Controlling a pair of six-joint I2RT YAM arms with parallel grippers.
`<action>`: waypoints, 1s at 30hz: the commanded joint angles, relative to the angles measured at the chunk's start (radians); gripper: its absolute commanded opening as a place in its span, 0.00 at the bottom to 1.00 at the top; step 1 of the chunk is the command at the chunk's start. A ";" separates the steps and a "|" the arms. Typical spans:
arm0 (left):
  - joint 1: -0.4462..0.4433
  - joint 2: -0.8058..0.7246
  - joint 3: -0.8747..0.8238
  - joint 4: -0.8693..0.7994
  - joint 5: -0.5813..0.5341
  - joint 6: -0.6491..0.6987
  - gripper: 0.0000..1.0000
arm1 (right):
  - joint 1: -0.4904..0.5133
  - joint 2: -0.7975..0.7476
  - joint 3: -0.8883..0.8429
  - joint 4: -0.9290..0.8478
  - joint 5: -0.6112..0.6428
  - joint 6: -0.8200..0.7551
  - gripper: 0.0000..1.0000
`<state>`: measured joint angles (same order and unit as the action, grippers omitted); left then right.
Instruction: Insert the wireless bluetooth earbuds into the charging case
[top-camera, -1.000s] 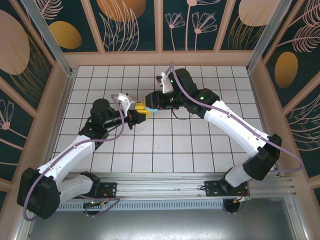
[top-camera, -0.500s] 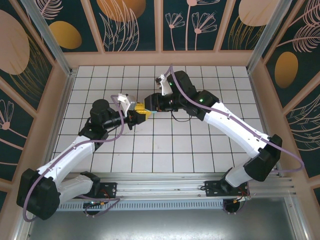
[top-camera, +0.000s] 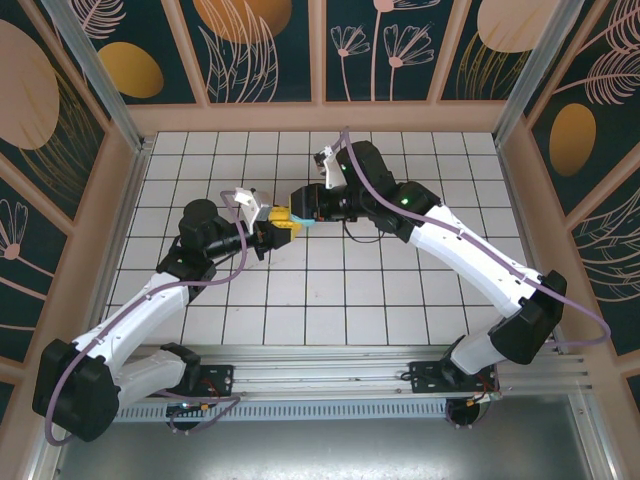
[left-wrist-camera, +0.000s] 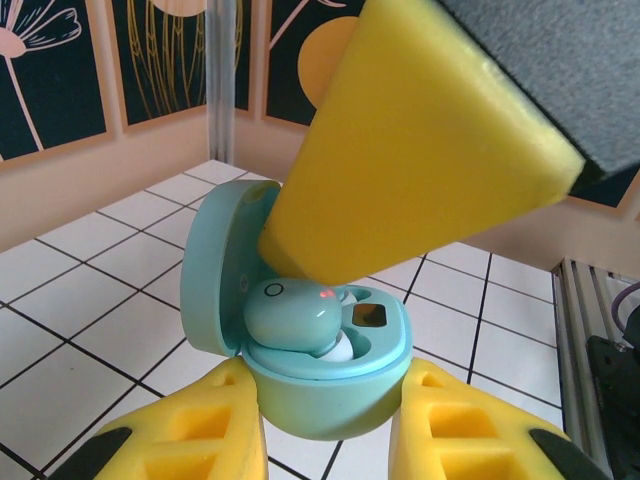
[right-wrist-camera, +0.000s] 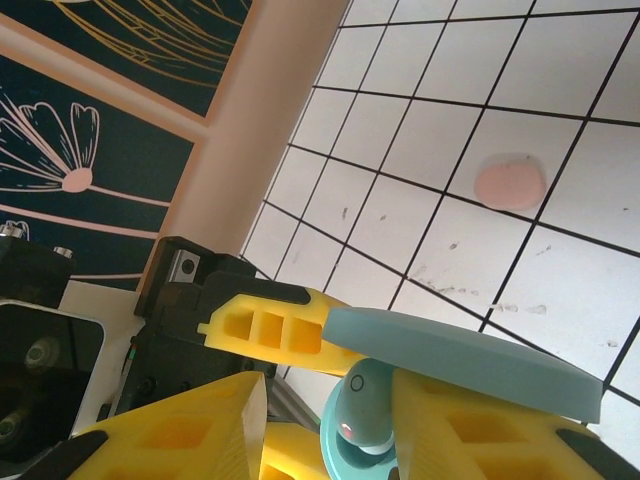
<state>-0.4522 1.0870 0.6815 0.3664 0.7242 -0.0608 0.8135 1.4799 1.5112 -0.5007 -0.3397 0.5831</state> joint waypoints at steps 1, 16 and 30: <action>-0.003 -0.009 0.004 0.059 0.017 0.007 0.00 | 0.007 -0.043 -0.021 0.042 0.008 0.018 0.38; -0.003 0.000 0.009 0.062 0.018 0.007 0.00 | 0.009 -0.093 -0.092 0.120 -0.021 0.046 0.36; -0.003 -0.011 0.003 0.077 0.049 0.015 0.00 | -0.079 -0.182 -0.035 0.116 -0.042 -0.028 0.36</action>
<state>-0.4526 1.0889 0.6815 0.3935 0.7357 -0.0608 0.7753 1.3266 1.4425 -0.3695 -0.3943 0.5819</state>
